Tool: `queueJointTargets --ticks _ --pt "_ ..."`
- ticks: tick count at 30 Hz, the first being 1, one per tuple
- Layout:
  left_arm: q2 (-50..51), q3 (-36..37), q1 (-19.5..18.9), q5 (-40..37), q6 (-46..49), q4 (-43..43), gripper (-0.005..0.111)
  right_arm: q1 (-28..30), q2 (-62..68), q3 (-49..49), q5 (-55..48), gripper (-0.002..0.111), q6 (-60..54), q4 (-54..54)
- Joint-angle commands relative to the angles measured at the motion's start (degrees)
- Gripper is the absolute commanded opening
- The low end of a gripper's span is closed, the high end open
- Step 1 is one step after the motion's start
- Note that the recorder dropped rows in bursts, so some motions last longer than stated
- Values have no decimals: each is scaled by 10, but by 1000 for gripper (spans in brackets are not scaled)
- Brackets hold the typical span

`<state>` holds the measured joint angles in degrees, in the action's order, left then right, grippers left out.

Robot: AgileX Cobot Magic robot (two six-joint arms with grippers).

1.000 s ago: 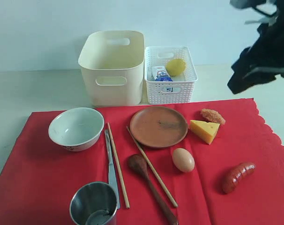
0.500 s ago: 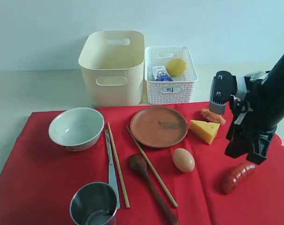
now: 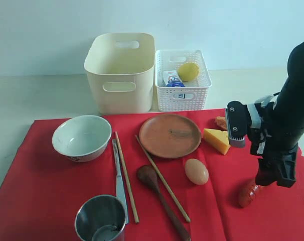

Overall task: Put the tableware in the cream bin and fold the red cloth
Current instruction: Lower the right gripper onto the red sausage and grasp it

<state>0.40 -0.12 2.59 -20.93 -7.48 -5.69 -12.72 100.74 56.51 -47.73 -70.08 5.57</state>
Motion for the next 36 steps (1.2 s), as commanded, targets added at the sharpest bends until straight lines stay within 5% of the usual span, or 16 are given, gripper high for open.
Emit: queueJointTargets --ticks 1,27,36 --pt "-4 1 0 5 -1 1 0 1 1 -1 -3 65 -3 -19" --pt "-4 1 0 5 -1 1 0 1 53 -18 40 64 -32 -45" --pt "-4 1 0 5 -1 1 0 1 53 -18 30 34 -32 -40"
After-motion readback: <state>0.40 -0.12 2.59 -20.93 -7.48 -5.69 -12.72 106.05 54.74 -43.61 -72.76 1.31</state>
